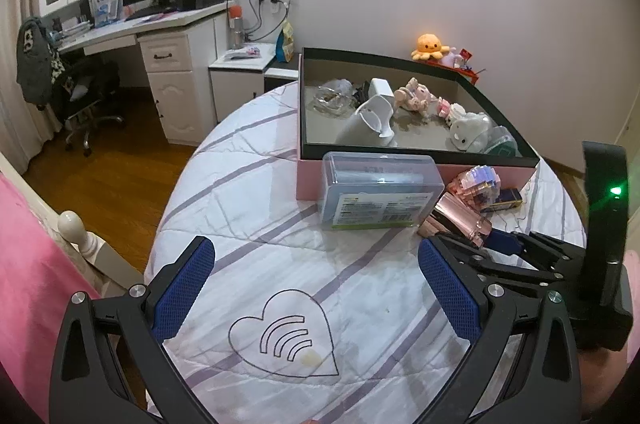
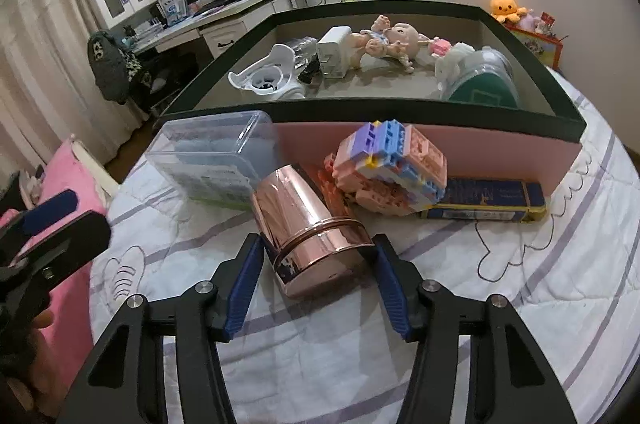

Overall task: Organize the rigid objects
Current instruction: 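Grasp the clear plastic box with the left tool while the right tool grasps the rose-gold cup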

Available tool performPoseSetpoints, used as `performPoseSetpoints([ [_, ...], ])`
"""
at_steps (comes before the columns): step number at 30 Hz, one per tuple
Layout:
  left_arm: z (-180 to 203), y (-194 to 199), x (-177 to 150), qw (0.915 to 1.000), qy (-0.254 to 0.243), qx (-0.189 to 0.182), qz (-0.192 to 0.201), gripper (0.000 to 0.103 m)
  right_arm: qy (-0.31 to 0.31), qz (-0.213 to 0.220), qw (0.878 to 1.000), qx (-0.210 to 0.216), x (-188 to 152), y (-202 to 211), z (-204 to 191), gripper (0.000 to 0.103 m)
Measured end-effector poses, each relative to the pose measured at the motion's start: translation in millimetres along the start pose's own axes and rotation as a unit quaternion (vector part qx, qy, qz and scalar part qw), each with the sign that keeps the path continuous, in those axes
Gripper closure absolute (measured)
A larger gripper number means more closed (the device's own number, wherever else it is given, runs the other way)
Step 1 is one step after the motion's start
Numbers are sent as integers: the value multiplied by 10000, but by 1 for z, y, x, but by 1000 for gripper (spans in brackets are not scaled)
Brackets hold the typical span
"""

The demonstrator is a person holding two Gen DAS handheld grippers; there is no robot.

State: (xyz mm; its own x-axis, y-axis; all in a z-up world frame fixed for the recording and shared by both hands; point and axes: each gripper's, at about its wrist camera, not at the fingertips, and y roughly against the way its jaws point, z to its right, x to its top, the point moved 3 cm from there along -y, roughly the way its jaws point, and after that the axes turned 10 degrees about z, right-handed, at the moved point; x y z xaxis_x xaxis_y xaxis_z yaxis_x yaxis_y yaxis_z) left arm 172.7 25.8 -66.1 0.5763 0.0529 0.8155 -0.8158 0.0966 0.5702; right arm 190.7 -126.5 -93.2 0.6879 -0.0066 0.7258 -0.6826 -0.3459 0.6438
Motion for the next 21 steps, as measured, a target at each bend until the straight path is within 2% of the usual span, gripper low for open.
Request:
performPoseSetpoints([
  [10,29,-28,7,9997,-136,-192,-41,0,-164,26,9997,-192,-10,31,29,48],
  [18,41,-68,6,9996,-161,-45,-224,0,-250,31,9994,-239,-9,32,45,48],
  [20,44,-75,7,9995,-94,-141,-257,0,-243,31,9994,-235,-8,32,45,48],
  [21,45,-78,7,9996,-109,-42,-252,0,-241,31,9994,-235,-8,32,46,48],
])
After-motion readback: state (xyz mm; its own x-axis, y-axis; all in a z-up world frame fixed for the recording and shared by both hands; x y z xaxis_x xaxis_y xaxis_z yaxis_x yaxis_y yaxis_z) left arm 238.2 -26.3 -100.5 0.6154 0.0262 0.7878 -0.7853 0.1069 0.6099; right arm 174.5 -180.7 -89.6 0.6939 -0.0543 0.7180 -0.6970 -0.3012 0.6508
